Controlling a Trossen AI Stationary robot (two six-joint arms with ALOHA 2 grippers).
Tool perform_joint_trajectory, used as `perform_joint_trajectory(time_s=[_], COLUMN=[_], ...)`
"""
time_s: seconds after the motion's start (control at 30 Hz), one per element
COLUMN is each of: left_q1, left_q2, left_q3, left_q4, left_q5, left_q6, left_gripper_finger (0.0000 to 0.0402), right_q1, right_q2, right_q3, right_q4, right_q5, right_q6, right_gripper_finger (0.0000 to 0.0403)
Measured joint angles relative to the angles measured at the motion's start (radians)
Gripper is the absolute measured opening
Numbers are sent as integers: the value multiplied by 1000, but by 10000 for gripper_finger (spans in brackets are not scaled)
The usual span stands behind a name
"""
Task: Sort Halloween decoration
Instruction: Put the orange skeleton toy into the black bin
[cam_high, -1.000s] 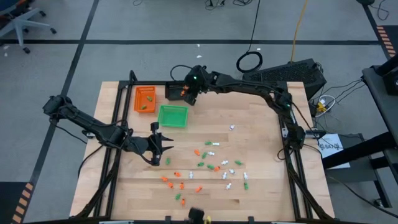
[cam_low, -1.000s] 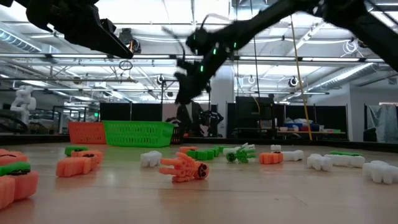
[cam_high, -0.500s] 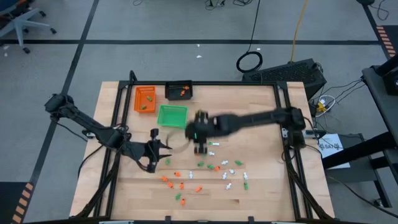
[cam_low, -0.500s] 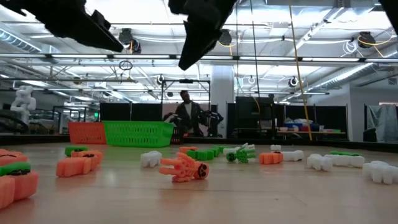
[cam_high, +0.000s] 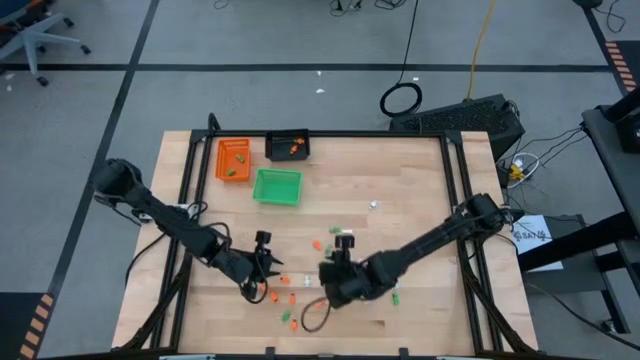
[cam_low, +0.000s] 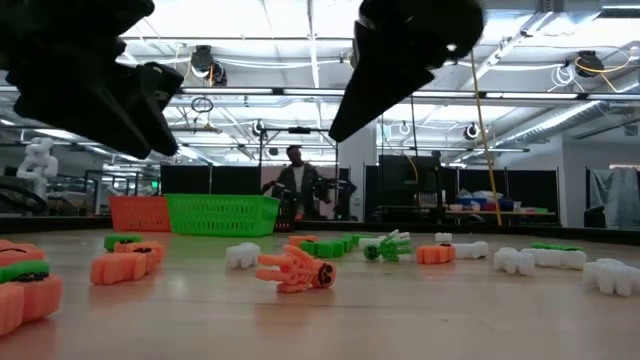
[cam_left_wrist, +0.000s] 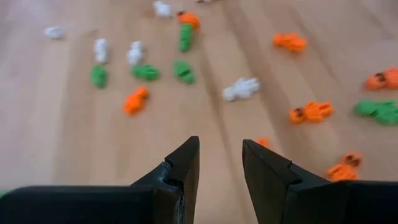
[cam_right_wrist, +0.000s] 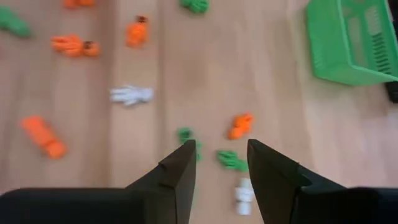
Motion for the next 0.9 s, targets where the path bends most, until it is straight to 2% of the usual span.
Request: perform_joint_trajectory(time_s=[0.27,0.6,0.9], left_q1=[-6,-6,-6], left_q2=[99,199,214], left_q3=[0,1,0], left_q4=[74,131,124], left_q5=[29,70,74], left_q6=[-47,-129,-133], left_gripper_finger=[121,121,121], right_q1=[70,95,95], right_q2=[0,0,0], right_q3=[-16,-16,-16], right_q4=[60,97,95], right_q5=[74,77,77], right_q6=[26,27,23], right_gripper_finger=[128,128,128])
